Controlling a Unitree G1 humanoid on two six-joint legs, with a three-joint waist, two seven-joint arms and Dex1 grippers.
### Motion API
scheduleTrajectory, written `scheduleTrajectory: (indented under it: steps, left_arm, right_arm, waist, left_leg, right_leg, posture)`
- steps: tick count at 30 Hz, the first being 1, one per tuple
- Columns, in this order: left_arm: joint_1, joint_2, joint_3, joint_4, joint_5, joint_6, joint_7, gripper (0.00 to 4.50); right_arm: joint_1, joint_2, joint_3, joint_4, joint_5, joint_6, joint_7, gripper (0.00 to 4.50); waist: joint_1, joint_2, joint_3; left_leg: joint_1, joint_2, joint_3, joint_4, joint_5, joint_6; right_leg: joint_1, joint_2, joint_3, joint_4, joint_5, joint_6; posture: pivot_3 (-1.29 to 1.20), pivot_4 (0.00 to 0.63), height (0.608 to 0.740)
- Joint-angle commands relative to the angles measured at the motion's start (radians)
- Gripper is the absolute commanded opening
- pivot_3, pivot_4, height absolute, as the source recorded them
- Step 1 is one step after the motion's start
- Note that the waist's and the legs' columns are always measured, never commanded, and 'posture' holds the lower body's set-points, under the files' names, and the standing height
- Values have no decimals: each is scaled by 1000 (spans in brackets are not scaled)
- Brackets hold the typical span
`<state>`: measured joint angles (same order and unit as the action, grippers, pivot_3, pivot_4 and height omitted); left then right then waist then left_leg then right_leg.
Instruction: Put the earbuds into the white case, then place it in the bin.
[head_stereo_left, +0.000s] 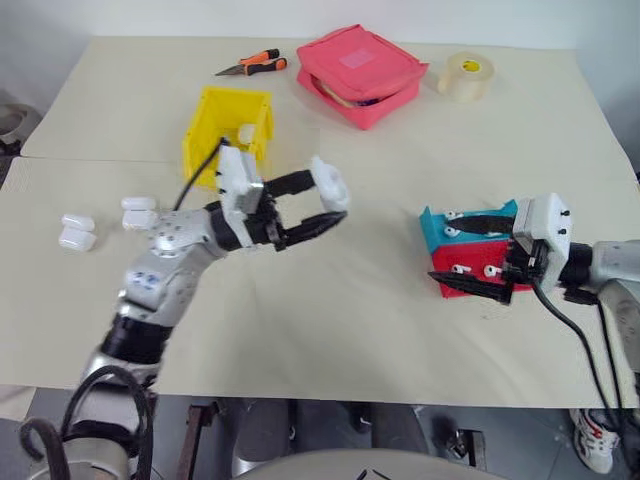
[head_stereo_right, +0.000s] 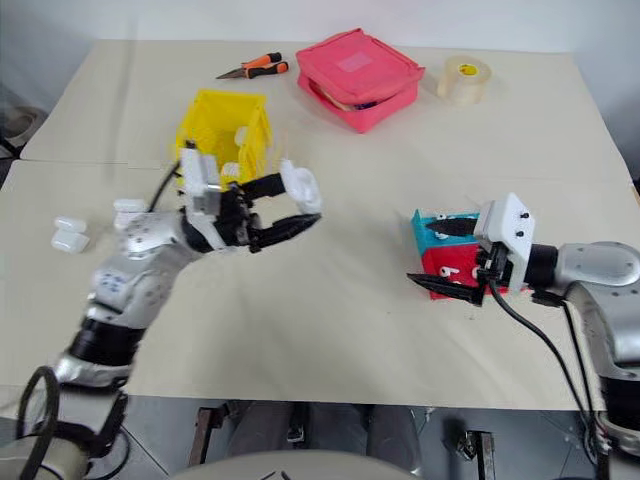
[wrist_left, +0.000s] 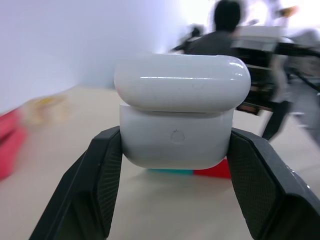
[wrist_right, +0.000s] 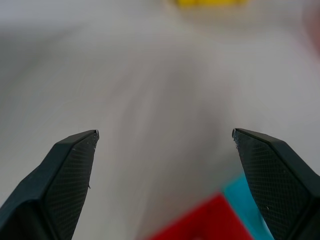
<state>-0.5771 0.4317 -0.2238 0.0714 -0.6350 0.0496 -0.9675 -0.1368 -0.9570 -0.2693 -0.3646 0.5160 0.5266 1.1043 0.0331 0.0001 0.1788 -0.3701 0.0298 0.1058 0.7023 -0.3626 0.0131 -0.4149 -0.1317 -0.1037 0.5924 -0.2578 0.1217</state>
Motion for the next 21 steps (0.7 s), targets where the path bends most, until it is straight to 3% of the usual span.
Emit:
scheduleTrajectory:
  steps: [1, 6, 10, 13, 21]
  left_arm:
    - [-38, -60, -15, 83, 41, -90, -177, 2758]
    - [-68, -136, -25, 209, 118, -159, -288, 2758]
    - [-103, -207, -15, 280, 159, -152, -281, 2758]
    - [-147, -243, -3, 347, 199, -104, -226, 2758]
    - [-260, -327, 77, 429, 191, 56, -127, 2758]
  right_arm:
    - [65, -32, -106, -116, 27, 64, -46, 4500]
    - [207, -57, -201, -244, 12, 124, -87, 4500]
    - [325, -61, -230, -342, -26, 169, -132, 4500]
    - [315, -65, -238, -342, 87, 341, -159, 4500]
    - [283, -88, -214, -303, 63, 318, -163, 4500]
  waist:
    - [-6, -1, 0]
    - [-7, -1, 0]
    - [-4, -2, 1]
    - [-5, -2, 1]
    - [-7, -3, 1]
  left_leg:
    - [0, 0, 0, 0, -1, 1]
    - [0, 0, 0, 0, -2, 3]
    - [0, 0, -1, 1, -2, 4]
    - [-1, 0, -7, 4, -3, 6]
    - [-4, 0, -11, 13, -6, 11]
  right_leg:
    - [0, 0, 0, -1, 0, 0]
    - [0, -1, 0, -1, 1, 1]
    - [1, -1, 0, -1, 1, 1]
    - [2, -2, 0, -1, 2, 1]
    - [2, -2, 0, -1, 5, 3]
  posture:
    - [0, 150, 740]
    - [0, 150, 740]
    - [0, 150, 740]
    - [0, 150, 740]
    - [0, 150, 740]
